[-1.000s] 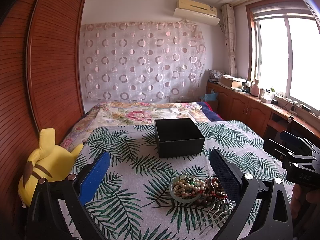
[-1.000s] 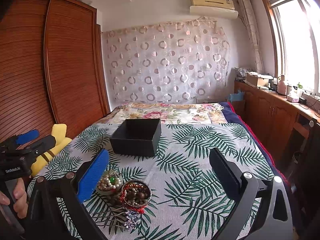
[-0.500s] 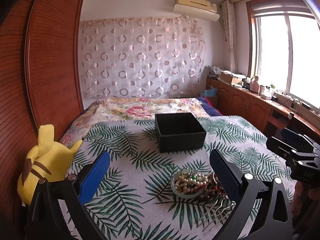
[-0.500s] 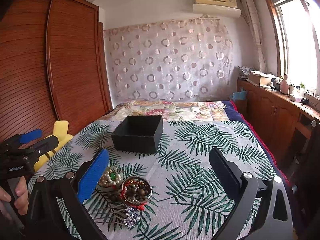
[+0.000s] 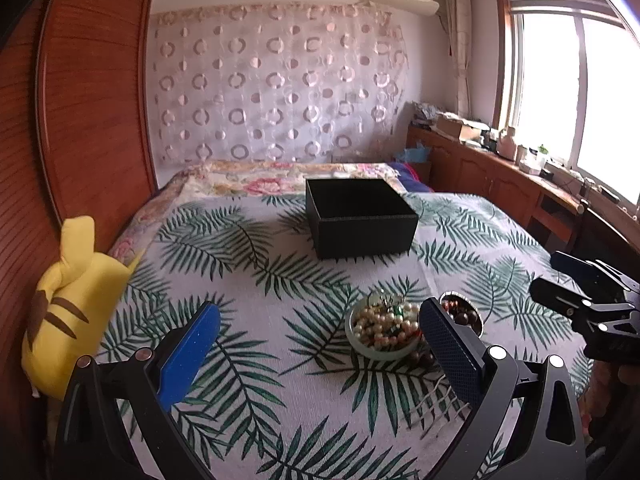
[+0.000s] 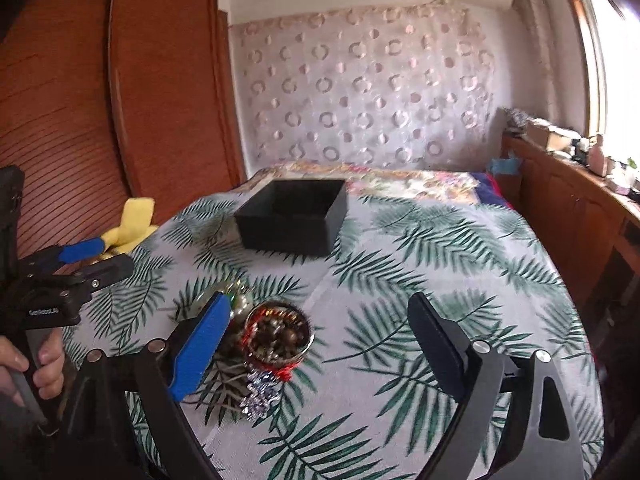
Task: Organize jewelry
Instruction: 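Reach the left tool toward the pearl necklace while the right tool reaches the silver bangle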
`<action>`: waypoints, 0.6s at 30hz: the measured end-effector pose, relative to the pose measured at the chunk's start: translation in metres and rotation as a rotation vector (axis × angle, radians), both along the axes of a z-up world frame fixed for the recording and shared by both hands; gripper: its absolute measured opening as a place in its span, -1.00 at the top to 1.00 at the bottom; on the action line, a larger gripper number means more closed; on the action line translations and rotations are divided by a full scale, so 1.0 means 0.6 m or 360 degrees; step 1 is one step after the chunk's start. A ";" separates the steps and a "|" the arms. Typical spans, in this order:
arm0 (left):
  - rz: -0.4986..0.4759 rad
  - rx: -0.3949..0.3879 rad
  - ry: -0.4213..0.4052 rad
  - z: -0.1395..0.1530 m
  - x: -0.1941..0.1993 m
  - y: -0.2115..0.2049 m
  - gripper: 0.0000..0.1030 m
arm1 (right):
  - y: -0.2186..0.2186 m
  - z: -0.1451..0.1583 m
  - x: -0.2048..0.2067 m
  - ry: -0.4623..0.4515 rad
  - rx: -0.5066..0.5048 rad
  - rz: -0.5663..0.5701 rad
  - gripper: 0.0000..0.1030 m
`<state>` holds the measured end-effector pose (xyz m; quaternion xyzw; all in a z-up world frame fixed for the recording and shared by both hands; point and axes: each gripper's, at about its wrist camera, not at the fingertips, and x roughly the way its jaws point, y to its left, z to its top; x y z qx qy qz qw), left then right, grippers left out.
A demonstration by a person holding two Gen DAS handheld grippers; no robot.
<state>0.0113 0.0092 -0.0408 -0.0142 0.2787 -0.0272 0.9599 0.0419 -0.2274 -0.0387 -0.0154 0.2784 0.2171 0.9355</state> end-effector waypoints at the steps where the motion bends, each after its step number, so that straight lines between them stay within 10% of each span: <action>1: -0.0003 -0.0002 0.0013 -0.004 0.002 0.000 -0.88 | 0.004 -0.005 0.003 0.0018 -0.0010 0.0024 -0.74; 18: -0.0039 -0.0012 0.0208 -0.067 0.030 0.013 -0.88 | 0.072 -0.084 0.081 0.0383 -0.0116 0.0292 -0.54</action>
